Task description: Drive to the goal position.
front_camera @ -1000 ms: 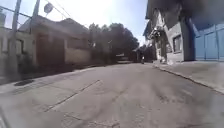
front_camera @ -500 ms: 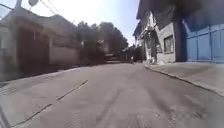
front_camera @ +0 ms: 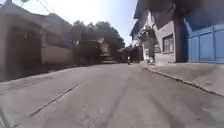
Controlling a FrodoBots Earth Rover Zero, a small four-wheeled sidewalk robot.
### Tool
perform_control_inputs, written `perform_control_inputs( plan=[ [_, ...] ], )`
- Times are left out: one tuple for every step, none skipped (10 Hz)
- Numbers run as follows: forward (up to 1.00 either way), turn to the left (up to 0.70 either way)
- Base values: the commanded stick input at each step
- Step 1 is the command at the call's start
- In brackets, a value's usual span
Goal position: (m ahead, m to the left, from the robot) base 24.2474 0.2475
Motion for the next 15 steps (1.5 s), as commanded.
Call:
perform_control_inputs(
  plan=[
    [1.00,-0.31],
    [1.00,-0.31],
    [1.00,-0.31],
    [1.00,-0.31],
    [1.00,-0.31],
    [1.00,-0.31],
    [1.00,-0.31],
    [1.00,-0.31],
    [1.00,-0.08],
    [1.00,0.09],
    [1.00,0.09],
    [1.00,0.09],
    [1.00,0.09],
    [1.00,0.09],
    [1.00,-0.06]
  ],
)
